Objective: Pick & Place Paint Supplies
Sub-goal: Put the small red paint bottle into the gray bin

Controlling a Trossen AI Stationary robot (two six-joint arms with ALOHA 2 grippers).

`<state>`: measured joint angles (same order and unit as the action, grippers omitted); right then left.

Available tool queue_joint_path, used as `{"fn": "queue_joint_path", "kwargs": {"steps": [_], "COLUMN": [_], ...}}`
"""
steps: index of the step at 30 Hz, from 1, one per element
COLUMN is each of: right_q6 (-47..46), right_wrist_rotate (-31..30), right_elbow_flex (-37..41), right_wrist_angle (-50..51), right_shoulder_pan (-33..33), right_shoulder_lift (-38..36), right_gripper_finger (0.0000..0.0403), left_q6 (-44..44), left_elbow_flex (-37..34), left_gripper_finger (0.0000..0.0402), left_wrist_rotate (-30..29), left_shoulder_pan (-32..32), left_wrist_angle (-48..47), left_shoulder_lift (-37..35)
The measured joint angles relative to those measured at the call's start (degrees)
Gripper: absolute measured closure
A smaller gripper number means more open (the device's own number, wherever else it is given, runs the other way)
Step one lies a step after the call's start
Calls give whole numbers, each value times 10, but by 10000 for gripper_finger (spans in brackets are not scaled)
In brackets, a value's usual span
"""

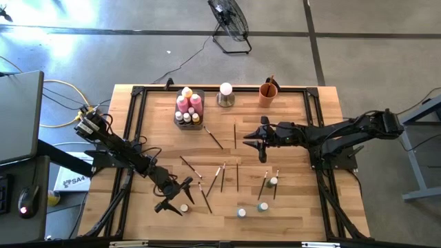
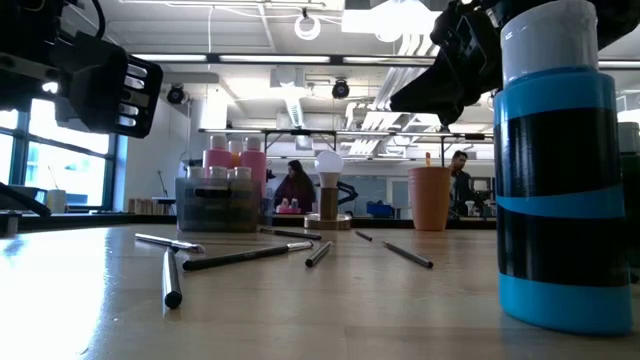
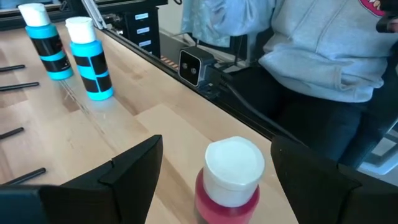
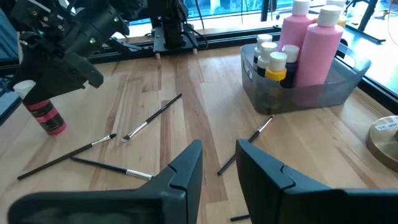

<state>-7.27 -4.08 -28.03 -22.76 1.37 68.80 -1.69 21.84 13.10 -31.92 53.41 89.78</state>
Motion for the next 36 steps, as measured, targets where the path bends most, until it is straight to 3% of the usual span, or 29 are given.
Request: {"fn": "queue_joint_path", "kwargs": {"steps": [18,29,36], "right_q6": [-2,0,0], "right_wrist_rotate": [-1,-3,-3], "right_elbow_flex": [0,0,0], "right_wrist_angle": [3,3,3], "right_shoulder_pan": [-3,-3,-3], "right_shoulder_lift": [0,0,0], "right_gripper_finger": [312,312,312], "left_q6": [-11,-21,-21], "left_elbow_flex": [0,0,0], "left_gripper_finger": [109,183,199], "left_wrist_rotate": [1,24,-3], "left_shoulder_pan": [0,0,0], "left_wrist_angle": [0,0,0], "left_shoulder_lift": [0,0,0]}}
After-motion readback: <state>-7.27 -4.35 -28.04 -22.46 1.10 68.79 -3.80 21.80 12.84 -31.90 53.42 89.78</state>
